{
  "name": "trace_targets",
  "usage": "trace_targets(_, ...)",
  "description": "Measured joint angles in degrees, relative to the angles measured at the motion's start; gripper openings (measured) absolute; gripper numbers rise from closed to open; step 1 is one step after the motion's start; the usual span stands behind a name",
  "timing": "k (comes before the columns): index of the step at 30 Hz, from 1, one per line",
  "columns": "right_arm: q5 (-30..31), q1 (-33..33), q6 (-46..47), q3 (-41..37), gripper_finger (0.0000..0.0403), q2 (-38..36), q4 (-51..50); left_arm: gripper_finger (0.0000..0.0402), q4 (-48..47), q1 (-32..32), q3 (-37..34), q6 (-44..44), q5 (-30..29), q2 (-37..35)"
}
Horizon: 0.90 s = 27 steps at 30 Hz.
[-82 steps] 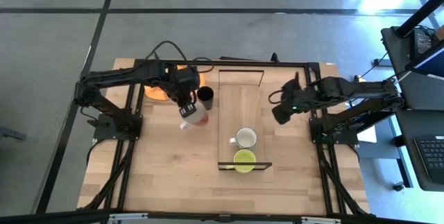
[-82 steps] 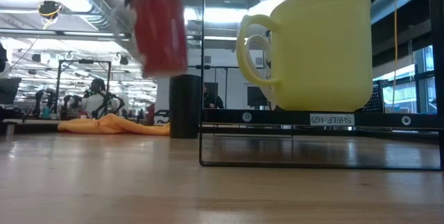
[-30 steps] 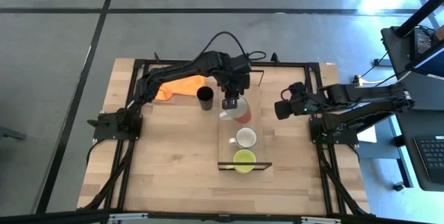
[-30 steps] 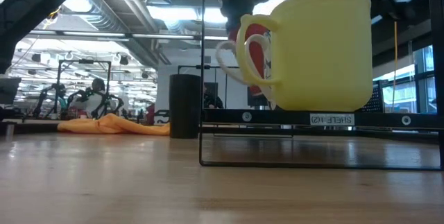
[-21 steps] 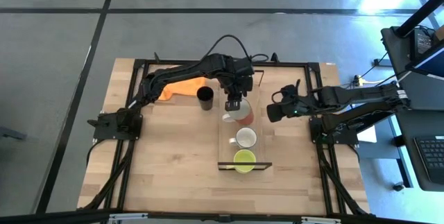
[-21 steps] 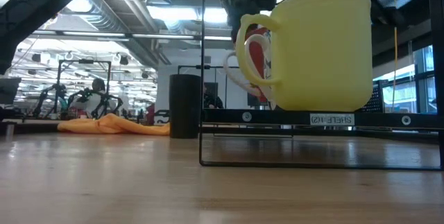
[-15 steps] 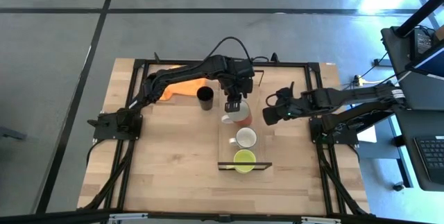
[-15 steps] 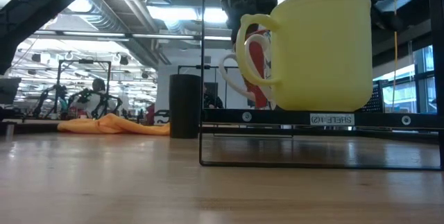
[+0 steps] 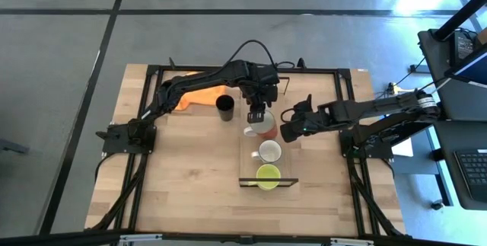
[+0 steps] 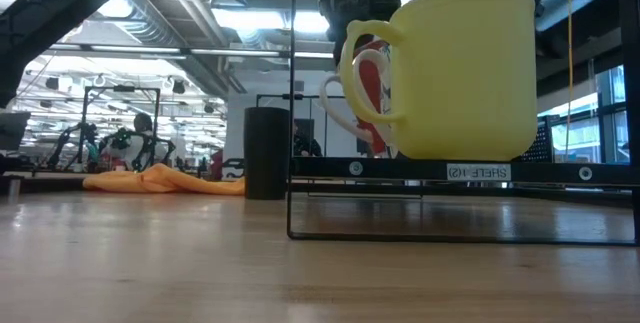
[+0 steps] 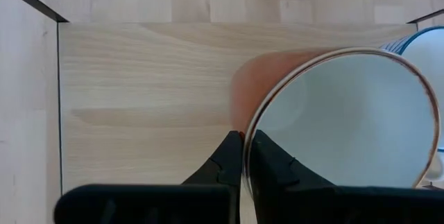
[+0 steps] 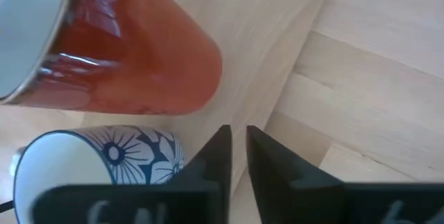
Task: Stack small to large cups/mugs on shelf
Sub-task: Put the white and red mug on the shelf
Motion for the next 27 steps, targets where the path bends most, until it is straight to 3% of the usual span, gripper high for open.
trace_targets(4,0.02,0.02,-0.03,0.00,0.0008,0.20,0.07,0.0006,-0.02,0.02,0.00,-0.13,0.01,0.00)
trace_targets(15,0.04,-0.07,-1.10,0.00,0.0003,1.48,5.83,0.0006,-0.04,-0.12,0.00,-0.28,0.02,0.00)
trace_targets(27,0.12,-0.09,-1.14,0.00,0.0003,5.80,5.72,0.0007,-0.15,-0.11,0.00,-0.61,-0.02,0.00)
